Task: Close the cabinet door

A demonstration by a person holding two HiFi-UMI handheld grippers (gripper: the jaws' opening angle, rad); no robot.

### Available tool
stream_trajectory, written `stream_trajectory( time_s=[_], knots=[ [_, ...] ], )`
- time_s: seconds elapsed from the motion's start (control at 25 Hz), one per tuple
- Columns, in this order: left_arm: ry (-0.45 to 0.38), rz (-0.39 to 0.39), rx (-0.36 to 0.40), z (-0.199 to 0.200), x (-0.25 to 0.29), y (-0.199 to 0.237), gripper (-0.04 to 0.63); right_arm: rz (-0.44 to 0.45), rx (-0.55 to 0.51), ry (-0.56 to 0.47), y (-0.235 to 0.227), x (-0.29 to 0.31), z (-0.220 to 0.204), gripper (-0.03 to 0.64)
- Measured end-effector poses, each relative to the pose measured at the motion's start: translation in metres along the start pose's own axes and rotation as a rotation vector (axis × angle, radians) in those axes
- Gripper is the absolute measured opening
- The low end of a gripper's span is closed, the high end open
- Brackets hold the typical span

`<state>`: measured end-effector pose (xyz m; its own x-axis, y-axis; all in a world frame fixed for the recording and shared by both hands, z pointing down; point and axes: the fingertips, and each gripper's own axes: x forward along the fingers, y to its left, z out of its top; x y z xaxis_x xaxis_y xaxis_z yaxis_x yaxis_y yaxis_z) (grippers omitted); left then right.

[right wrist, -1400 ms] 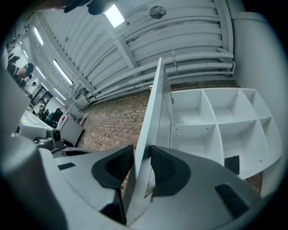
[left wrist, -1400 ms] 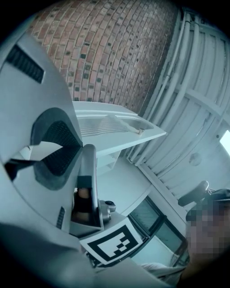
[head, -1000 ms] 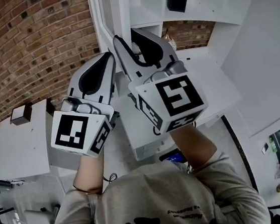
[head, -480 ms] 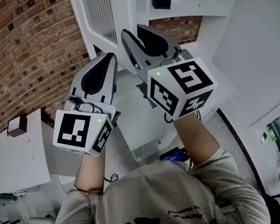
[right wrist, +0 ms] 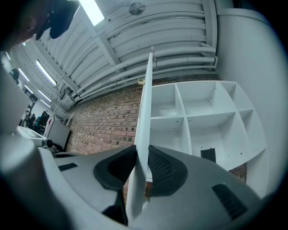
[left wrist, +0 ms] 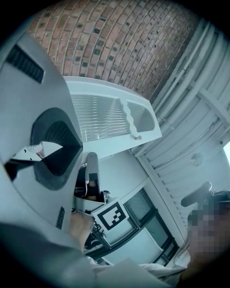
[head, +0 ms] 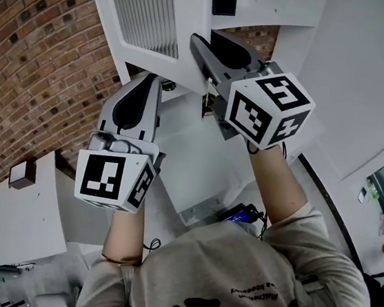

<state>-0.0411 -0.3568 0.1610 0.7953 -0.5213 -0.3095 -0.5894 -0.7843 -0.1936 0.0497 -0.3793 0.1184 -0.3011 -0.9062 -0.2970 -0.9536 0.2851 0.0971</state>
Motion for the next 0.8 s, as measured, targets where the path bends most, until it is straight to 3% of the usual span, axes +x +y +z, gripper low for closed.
stream_trajectory(
  time_s=[0.24,0.8],
  knots=[
    [0.000,0.021,0.002,-0.008,0.030,0.001,0.007,0.028,0.003,0.012,-0.042,0.010,-0.007,0.104],
    [0.023,0.123,0.021,-0.037,0.111,-0.001,0.006,0.190,0.061,0.001,-0.129,0.051,-0.029,0.110]
  ],
)
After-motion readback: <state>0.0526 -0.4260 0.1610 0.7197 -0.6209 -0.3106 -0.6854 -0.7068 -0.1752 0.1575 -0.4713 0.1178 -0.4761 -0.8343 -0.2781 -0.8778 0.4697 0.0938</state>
